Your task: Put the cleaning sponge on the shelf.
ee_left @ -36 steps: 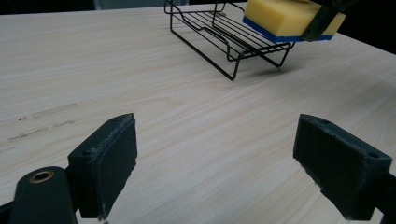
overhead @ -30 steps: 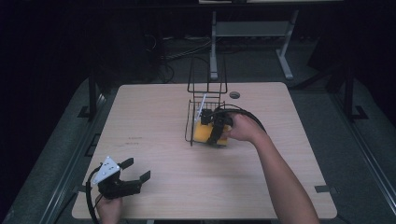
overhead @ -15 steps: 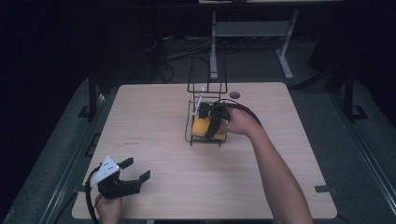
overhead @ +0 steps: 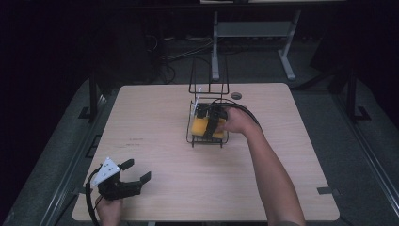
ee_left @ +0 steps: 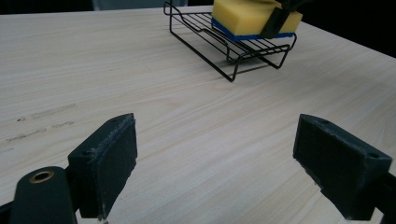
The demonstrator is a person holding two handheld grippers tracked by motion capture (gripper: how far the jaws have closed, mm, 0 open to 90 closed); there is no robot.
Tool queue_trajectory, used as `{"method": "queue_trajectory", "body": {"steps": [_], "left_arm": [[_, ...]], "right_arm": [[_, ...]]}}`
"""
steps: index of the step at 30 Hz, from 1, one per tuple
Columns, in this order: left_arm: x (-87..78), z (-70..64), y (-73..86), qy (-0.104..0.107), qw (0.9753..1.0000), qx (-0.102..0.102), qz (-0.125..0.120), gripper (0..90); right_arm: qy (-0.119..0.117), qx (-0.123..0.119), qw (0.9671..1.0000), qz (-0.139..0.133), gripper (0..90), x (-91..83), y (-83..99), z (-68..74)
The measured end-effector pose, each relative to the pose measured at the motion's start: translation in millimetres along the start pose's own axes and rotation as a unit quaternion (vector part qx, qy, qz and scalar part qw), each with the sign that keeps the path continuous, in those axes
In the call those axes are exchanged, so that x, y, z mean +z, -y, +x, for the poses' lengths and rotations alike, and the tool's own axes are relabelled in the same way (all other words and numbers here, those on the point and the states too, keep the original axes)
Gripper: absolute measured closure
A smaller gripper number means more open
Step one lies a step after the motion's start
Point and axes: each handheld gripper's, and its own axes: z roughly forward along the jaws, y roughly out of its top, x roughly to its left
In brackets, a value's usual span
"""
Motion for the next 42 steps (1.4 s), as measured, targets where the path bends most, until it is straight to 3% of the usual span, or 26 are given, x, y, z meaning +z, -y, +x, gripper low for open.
{"method": "queue_trajectory", "body": {"steps": [15, 25, 42], "left_arm": [[-1.8, 2.1, 0.1, -0.001, 1.0000, -0.002, -0.004, 13.0], [-2.4, 2.0, 0.0, -0.003, 1.0000, -0.002, -0.006, 13.0], [-2.1, 1.6, -0.3, -0.001, 1.0000, -0.001, -0.004, 13.0]], "right_arm": [[-0.002, -0.013, 0.9997, 0.019, 21.6, 16.5, -6.9, -8.0], [-0.011, -0.005, 0.9997, 0.023, 20.8, 20.2, -2.9, -9.0], [-0.003, 0.001, 0.9999, 0.014, 16.0, 9.8, -1.4, -7.1]]}}
